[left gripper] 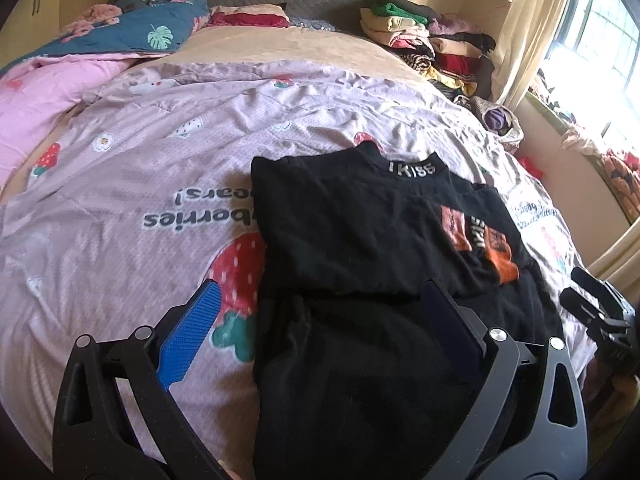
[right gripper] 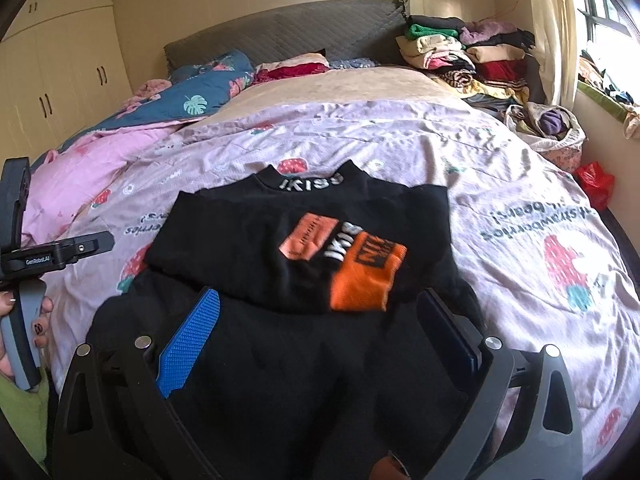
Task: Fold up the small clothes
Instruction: 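Close both tools on the sweatshirt hem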
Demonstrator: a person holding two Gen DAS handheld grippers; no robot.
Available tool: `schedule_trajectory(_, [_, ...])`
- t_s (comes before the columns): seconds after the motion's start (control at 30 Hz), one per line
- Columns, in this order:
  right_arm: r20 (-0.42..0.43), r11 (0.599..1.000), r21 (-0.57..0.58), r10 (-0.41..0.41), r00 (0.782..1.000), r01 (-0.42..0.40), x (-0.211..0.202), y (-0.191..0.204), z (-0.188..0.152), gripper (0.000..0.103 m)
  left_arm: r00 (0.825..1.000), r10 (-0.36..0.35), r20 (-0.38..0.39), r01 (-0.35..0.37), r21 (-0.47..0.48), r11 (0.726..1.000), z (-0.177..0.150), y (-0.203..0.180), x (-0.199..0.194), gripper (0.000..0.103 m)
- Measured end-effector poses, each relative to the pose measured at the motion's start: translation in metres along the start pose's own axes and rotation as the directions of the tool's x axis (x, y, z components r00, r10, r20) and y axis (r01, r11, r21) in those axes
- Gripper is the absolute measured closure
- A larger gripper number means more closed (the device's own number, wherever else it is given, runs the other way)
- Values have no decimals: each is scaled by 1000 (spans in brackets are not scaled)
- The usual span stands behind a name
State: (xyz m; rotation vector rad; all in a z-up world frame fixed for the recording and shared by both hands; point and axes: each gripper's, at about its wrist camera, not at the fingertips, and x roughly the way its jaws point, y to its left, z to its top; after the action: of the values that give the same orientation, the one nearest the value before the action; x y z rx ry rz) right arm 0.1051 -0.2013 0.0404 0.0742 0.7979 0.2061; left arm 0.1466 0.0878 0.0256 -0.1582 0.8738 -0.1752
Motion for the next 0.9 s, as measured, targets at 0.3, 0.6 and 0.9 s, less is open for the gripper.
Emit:
schedule_trajectory(0.3, [-48,999,1,-50,998,50,-18,-18,-36,5,998,30,-48,-29,27,999,-34,-2,-5,10])
schedule_trajectory(0.6, [-121,995,9,-96,988,98,-28,-37,-73,5,994,54,-94,-52,26,998,-58,5,-4,10])
schedule_trajectory(0.9, [-157,994,-6,-107,982,107,-32,-39,-89,5,990,71,-125,-67,32,997,-75,10,-7,10])
